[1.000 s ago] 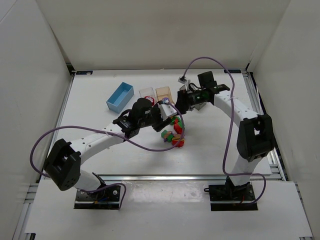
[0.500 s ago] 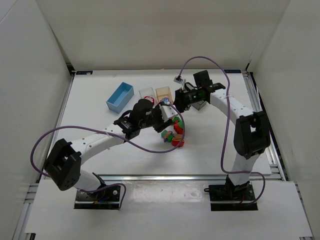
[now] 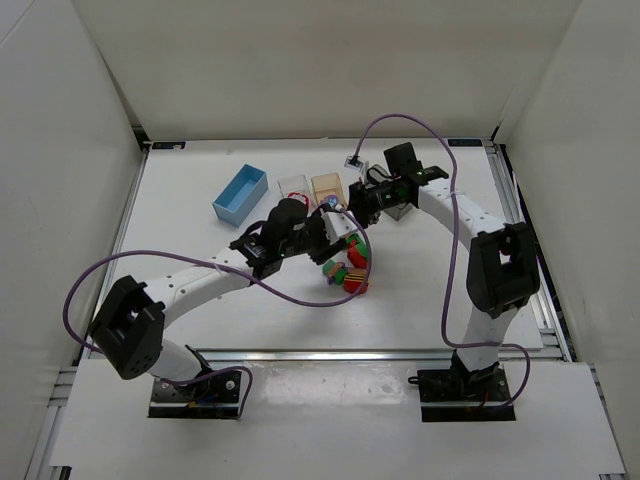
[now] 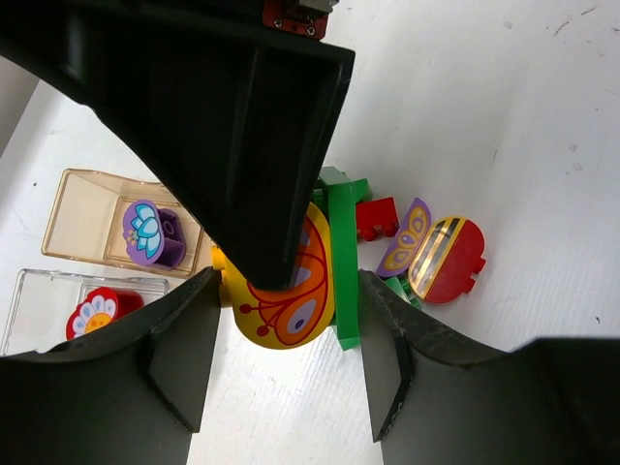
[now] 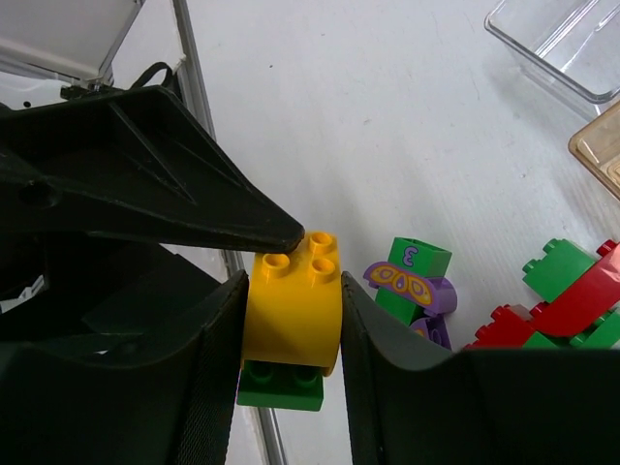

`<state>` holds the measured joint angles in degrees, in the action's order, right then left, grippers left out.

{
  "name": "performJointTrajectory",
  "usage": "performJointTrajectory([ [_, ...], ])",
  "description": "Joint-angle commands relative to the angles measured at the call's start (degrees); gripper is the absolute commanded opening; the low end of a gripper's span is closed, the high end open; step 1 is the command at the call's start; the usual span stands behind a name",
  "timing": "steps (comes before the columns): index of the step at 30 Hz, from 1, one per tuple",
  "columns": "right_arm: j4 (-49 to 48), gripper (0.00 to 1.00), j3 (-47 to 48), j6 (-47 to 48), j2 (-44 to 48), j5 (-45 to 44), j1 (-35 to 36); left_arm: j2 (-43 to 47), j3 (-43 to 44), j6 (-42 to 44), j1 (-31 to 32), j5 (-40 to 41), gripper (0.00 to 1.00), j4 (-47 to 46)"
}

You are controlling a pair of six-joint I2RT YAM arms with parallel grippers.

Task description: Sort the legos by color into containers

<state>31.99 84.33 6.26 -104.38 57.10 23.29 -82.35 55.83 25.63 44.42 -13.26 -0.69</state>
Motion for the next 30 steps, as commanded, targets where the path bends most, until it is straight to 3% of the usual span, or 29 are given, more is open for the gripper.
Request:
performJointTrajectory([
  [1, 2.0, 0.21, 1.3, 2.9, 0.8, 3.1, 1.0, -0.2, 1.0, -0.1, 0.3, 0.2, 0.20, -2.3],
  [3, 2.0, 0.09, 1.2, 3.1, 0.8, 2.7, 1.1, -0.6, 1.4, -0.8, 0.1, 1.4, 0.23, -2.2],
  [4, 1.9, 0.02, 1.2, 3.1, 0.9, 2.7, 1.1, -0.6, 1.6, -1.5, 0.2, 1.7, 0.33, -2.2],
  [6, 1.5, 0.00, 0.9, 3.1, 1.1, 2.6, 1.1, -0.6, 1.9, -3.9, 0.2, 2.9, 0.47, -2.1],
  [7, 1.2, 0.00, 0.7, 2.2, 1.4, 2.5, 0.9, -0.6, 2.3, -4.7, 0.2, 3.7, 0.61, -1.5],
  [9, -1.5, 0.00, -0.2, -0.3, 2.0, 2.6, -0.2, -0.3, 2.3, -8.1, 0.2, 5.3, 0.73, -1.1],
  [14, -9.0, 0.00, -1.7, -13.5, 2.6, 1.3, -4.3, 2.5, 3.1, -15.5, 0.0, 9.1, 0.87, 0.2],
  [21, -19.2, 0.00, -3.6, -30.8, 2.5, 1.4, -10.0, 6.1, 7.8, -22.2, -1.2, 11.8, 0.88, 7.6],
  [25, -23.8, 0.00, -4.4, -38.8, 1.7, 1.3, -12.1, 6.2, 12.1, -29.5, -6.4, 8.9, 0.83, 13.4],
  [28, -30.7, 0.00, -5.5, -48.2, 1.5, 0.9, -13.3, 3.5, 15.5, -38.3, -12.7, -2.1, 0.73, 16.4],
  [29, -31.8, 0.00, -5.6, -50.9, 1.5, 0.3, -13.4, 2.6, 16.8, -41.3, -16.0, -9.8, 0.69, 17.0],
  [30, -34.2, 0.00, -5.1, -52.7, 1.4, 0.0, -13.0, 1.8, 17.0, -48.3, -17.3, -13.0, 0.68, 16.9],
])
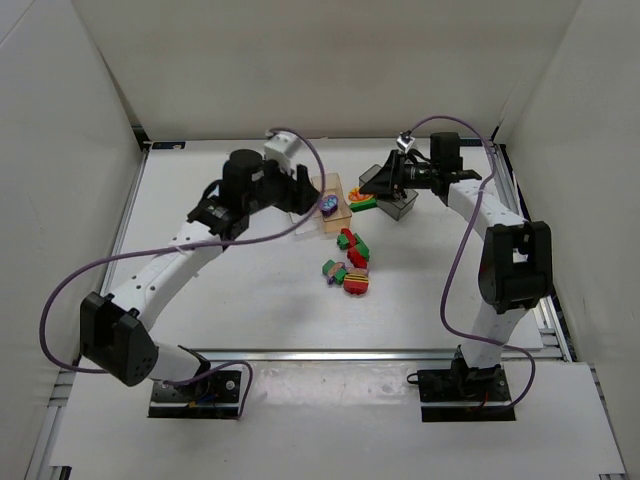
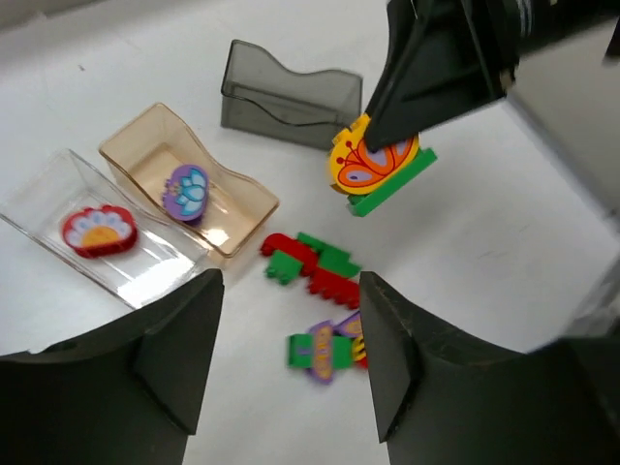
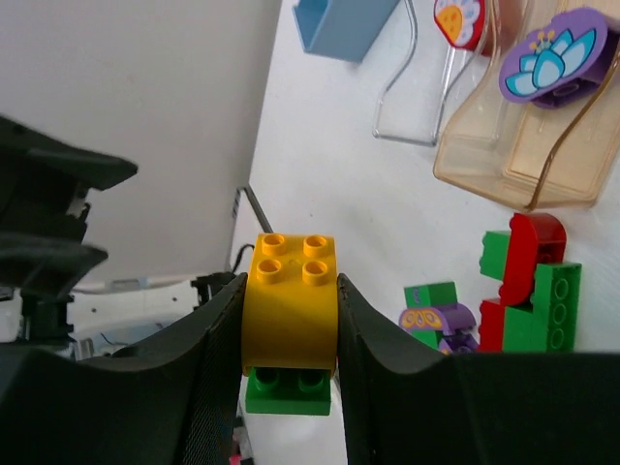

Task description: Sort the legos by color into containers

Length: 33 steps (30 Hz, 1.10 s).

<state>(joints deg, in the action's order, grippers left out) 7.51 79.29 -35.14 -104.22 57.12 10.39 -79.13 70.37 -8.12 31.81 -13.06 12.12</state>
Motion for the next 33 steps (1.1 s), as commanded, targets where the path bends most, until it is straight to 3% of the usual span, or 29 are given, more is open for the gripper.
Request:
performJointTrajectory([
  [1, -10.1, 0.00, 0.7, -11.4, 1.4, -0.2, 0.4, -2.2, 2.6, -17.5, -5.6, -15.2, 0.68, 3.4],
  [5, -12.4, 0.00, 3.8, -11.2, 1.5, 0.2, 2.0, -5.7, 4.0, -21.3, -7.3, -22.3, 0.68, 0.7],
  [8, -16.0, 0.00, 4.3, -11.6, 1.6, 1.3, 2.4, -10.9, 6.2, -23.1, -10.4, -28.8, 0.75, 0.4],
  [11, -18.1, 0.00, 4.8, -12.1, 1.9, 1.2, 2.2, -15.8, 10.7, -28.0, -14.1, -41.1, 0.80, -1.4],
  [22, -18.8, 0.00, 8.8, -12.3, 0.1, 1.8, 3.2, -23.9, 12.3, -43.5, -16.6, -57.8, 0.93, -27.3],
  [27, -20.2, 0.00, 9.9, -14.0, -1.6, 3.0, 3.6, -25.6, 10.8, -46.5, -15.0, -62.9, 0.90, -35.1],
  [33, -21.0, 0.00, 11.7, -15.1, -2.6, 4.0, 4.6, -26.6, 6.7, -47.4, -15.0, -62.0, 0.79, -41.6],
])
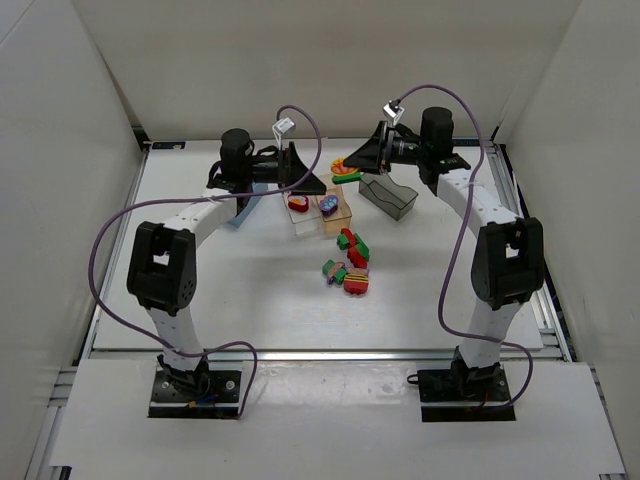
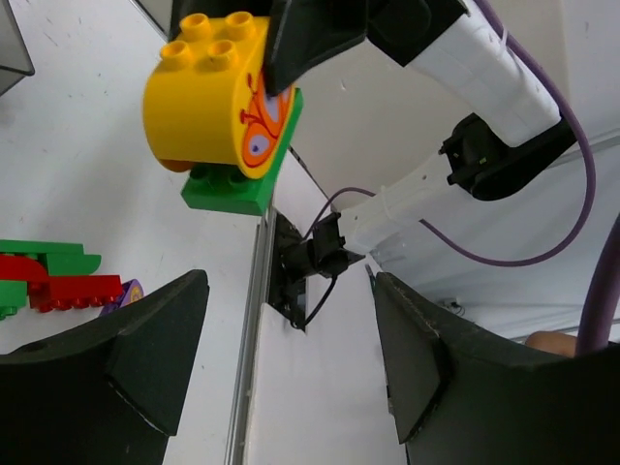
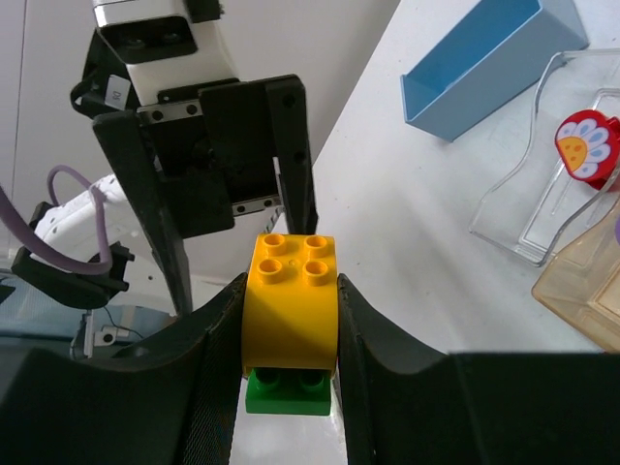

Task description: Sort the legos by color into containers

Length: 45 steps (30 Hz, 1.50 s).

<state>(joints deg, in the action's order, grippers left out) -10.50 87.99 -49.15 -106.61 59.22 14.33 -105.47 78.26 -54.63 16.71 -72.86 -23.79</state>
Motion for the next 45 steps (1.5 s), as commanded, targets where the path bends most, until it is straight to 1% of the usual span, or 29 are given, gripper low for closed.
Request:
performJointTrajectory([
  [1, -3.2, 0.00, 2.7, -1.6, -0.2, 2.0, 1.0, -0.3, -1.2, -0.8, 0.1, -2.1, 0.79, -5.6],
  [8, -5.0, 0.00, 2.5, -2.9, 0.0, 3.4, 2.8, -2.0, 0.1, -0.1, 0.1, -1.6, 0.79, -6.1],
  [11, -5.4, 0.00, 1.8, -3.1, 0.3, 3.4, 3.2, -2.5, 0.0, 0.1, 0.1, -1.1, 0.81, -6.8],
  [17, -5.1, 0.00, 2.5, -3.1, -0.4, 3.8, 3.3, -3.2, 0.4, -1.3, 0.2, -0.8, 0.81, -9.2],
  [20, -5.3, 0.00, 2.5, -3.1, -0.5, 3.7, 3.4, -3.3, 0.8, -1.6, 0.3, -0.7, 0.78, -9.5],
  [23, -5.4, 0.00, 2.5, -3.0, -0.8, 3.5, 3.4, -3.4, 0.8, -2.0, 0.4, -0.5, 0.72, -10.0],
  [25, -5.3, 0.00, 2.7, -2.8, -1.1, 3.3, 3.5, -3.6, 0.6, -2.5, 0.4, -0.5, 0.70, -10.7],
  [37, -4.9, 0.00, 3.7, -2.4, -2.4, 3.1, 3.8, -4.1, 2.1, -5.0, 0.9, -0.4, 0.68, -12.4],
  [40, -4.8, 0.00, 4.0, -2.3, -2.6, 2.9, 3.9, -4.4, 2.2, -5.1, 1.0, -0.2, 0.63, -12.7],
  [43, -4.8, 0.00, 4.2, -2.1, -2.8, 2.8, 4.0, -4.4, 2.2, -5.2, 1.0, -0.3, 0.54, -12.9],
  [44, -4.8, 0.00, 4.2, -2.2, -2.9, 2.7, 4.0, -4.6, 2.2, -5.4, 1.0, -0.4, 0.49, -12.9],
  [45, -4.8, 0.00, 4.2, -2.1, -3.0, 2.6, 4.0, -4.7, 2.2, -5.4, 1.0, -0.4, 0.46, -12.9],
])
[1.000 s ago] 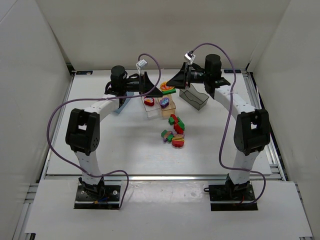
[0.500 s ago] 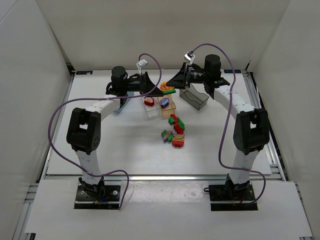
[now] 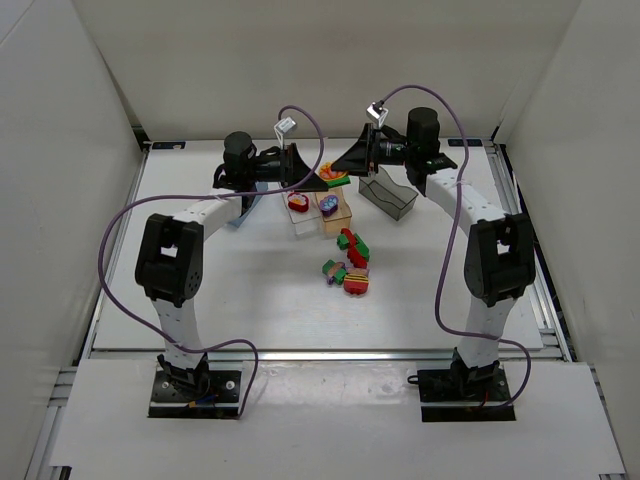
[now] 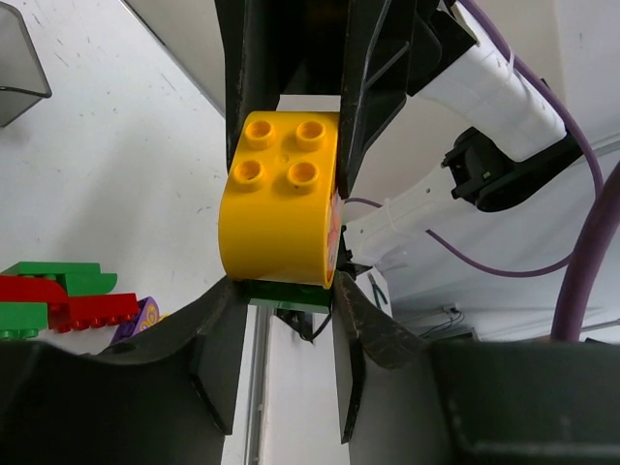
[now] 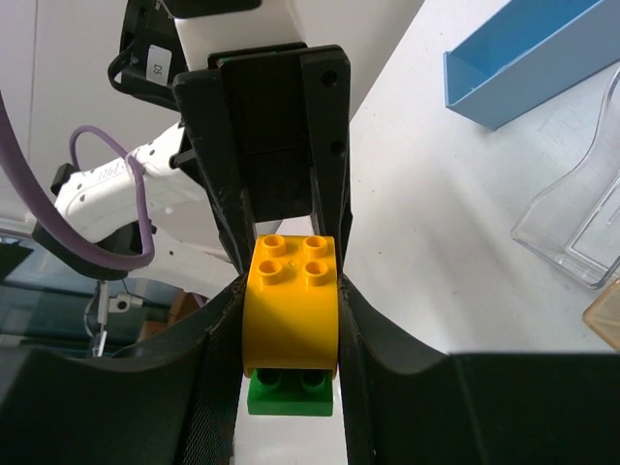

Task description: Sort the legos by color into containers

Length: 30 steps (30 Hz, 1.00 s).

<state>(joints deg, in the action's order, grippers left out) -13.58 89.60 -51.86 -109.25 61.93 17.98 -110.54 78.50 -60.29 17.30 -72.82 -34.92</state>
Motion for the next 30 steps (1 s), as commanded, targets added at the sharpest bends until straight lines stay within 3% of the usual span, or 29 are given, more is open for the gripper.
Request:
performJointTrajectory([
  [1, -1.7, 0.00, 2.7, 0.4, -0.3, -0.2, 0.4, 0.4, 1.9, 0.1, 0.5, -0.6, 0.42, -1.7],
  [10, -1.6, 0.00, 2.7, 0.7, -0.3, -1.6, 0.4, 0.4, 1.5, 0.2, 1.2, -0.5, 0.20, -2.0],
  [30, 1.8, 0.00, 5.9, 3.9, -1.2, -6.4, -1.0, 5.0, -4.9, 2.1, 3.8, 0.5, 0.13, -2.3],
])
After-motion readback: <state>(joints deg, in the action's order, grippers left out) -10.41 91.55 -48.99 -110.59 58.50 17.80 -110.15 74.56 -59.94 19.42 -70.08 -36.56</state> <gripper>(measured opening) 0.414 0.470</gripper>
